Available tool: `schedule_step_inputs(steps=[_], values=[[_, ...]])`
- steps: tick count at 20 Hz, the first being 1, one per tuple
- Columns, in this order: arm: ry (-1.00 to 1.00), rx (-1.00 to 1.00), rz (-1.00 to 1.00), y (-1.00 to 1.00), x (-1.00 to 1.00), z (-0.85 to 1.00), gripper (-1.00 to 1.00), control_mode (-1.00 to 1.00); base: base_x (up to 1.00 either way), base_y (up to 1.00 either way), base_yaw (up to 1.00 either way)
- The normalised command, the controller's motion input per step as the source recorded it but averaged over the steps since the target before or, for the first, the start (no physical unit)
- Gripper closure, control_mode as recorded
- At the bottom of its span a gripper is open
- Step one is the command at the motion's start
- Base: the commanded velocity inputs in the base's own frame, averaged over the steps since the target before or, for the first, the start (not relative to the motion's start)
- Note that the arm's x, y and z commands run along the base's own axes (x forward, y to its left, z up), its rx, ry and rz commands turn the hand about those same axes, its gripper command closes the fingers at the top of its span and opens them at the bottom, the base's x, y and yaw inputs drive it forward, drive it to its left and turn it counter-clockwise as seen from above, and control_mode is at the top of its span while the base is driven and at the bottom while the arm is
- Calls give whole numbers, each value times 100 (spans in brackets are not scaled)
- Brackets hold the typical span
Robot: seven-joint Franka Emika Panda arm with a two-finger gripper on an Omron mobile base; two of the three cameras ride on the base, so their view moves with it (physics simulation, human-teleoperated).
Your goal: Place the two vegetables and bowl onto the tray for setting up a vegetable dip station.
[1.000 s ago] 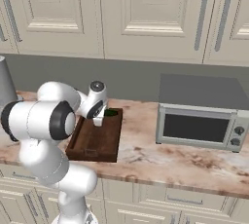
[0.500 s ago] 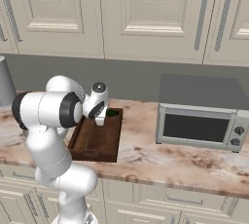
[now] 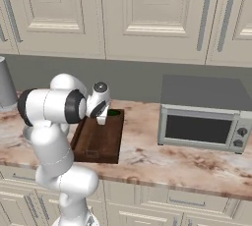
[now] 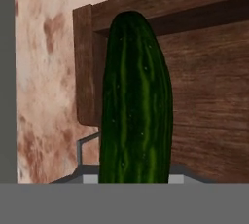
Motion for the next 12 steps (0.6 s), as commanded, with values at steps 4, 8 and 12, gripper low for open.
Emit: schedule_step_inputs(steps=[4,8,12], values=[[0,0,0,0,11,-11,100,-100,0,0,0],[0,0,0,0,2,-3,100,-100,0,0,0],[0,0,0,0,0,0,100,-100,0,0,0]])
